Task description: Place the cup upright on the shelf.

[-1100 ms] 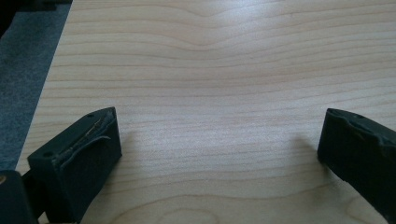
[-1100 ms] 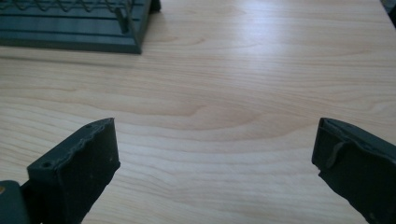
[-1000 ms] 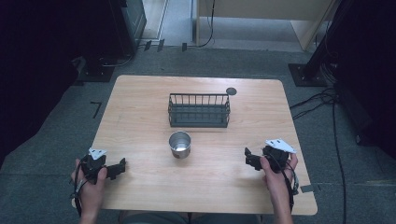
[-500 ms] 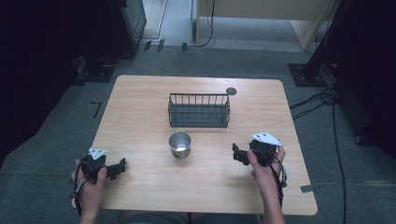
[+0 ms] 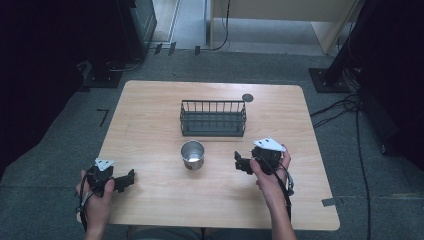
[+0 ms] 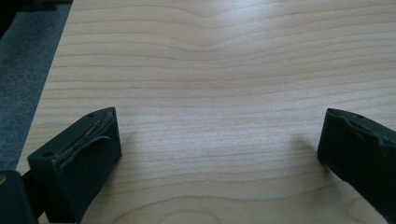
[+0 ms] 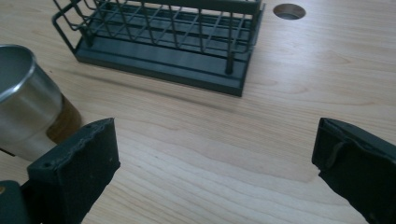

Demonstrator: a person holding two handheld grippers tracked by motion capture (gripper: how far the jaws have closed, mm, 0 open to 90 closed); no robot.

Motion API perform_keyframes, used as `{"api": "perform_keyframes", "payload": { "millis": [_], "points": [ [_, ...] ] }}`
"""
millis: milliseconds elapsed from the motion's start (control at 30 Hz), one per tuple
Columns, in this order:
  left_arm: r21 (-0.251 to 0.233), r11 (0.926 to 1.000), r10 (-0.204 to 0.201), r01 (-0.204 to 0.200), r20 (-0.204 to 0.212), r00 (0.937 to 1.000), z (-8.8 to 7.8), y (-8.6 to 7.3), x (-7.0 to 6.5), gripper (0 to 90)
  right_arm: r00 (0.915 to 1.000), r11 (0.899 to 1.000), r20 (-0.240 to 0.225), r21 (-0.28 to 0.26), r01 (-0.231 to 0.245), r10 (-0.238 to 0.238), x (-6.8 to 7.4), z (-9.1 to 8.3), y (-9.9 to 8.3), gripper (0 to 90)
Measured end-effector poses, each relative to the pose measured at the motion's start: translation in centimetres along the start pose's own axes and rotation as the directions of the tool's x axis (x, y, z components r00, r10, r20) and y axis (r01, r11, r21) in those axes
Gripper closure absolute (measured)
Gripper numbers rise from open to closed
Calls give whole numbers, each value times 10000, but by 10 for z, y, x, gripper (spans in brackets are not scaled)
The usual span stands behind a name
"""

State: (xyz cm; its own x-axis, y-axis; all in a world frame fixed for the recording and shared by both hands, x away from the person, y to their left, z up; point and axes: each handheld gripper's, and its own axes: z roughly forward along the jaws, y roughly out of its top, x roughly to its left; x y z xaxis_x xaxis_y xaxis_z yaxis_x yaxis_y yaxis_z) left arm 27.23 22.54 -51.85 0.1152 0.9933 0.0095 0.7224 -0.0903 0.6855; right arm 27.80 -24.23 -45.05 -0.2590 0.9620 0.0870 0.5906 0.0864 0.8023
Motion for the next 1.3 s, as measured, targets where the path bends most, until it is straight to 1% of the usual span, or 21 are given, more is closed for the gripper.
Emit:
{"api": "perform_keyframes", "payload": {
  "millis": [200, 267, 300, 400, 500, 533, 833, 900, 1000, 1067, 1200, 1267, 1300],
  "points": [
    [-1, 10000, 4, -4, 2, 10000, 0, 0, 0, 0, 9995, 9999, -292, 8, 112, -111, 15, 5, 5, 1],
    [0, 10000, 4, -4, 1, 10000, 0, 0, 0, 0, 9993, 9999, -358, 6, 109, -108, 17, 6, 6, 1],
    [1, 10000, 3, -3, 0, 10000, 0, 0, 0, 0, 9989, 9999, -453, 32, 125, -123, 23, 9, 7, 1],
    [-1, 10000, 2, -2, 0, 10000, 0, 0, 0, 0, 9981, 9997, -574, 64, 230, -226, 30, 12, 9, 1],
    [0, 10000, 2, -2, 1, 10000, 0, 0, 0, 0, 9975, 9996, -653, 75, 279, -274, 34, 13, 11, 1],
    [1, 10000, 2, -2, 2, 10000, 0, 0, 0, 0, 9966, 9995, -759, 65, 311, -305, 38, 15, 13, 0],
    [-1, 10000, 2, -2, 1, 10000, 0, 0, 0, 0, 9950, 9999, -983, 15, 153, -151, 55, 21, 18, 0],
    [0, 10000, 4, -4, 1, 10000, 0, 0, 0, 0, 9946, 9999, -1028, 22, 140, -137, 56, 21, 19, 0],
    [0, 10000, 2, -2, -1, 10000, 0, 0, 0, 0, 9925, 10000, -1223, -5, 57, -58, 63, 21, 23, 0],
    [0, 10000, 1, -1, -1, 10000, 0, 0, 0, 0, 9918, 10000, -1273, -14, 69, -71, 64, 21, 24, 0],
    [-4, 10000, -2, 2, 0, 10000, 0, 0, 0, 0, 9908, 9998, -1343, -68, 184, -192, 74, 22, 28, 0],
    [-5, 10000, -3, 3, -1, 10000, 0, 0, 0, 0, 9887, 9998, -1490, -69, 188, -196, 81, 24, 29, 0],
    [-7, 10000, -8, 8, -1, 10000, 0, 0, 0, 0, 9887, 9998, -1490, -69, 188, -196, 81, 24, 29, 0]
  ]
}}
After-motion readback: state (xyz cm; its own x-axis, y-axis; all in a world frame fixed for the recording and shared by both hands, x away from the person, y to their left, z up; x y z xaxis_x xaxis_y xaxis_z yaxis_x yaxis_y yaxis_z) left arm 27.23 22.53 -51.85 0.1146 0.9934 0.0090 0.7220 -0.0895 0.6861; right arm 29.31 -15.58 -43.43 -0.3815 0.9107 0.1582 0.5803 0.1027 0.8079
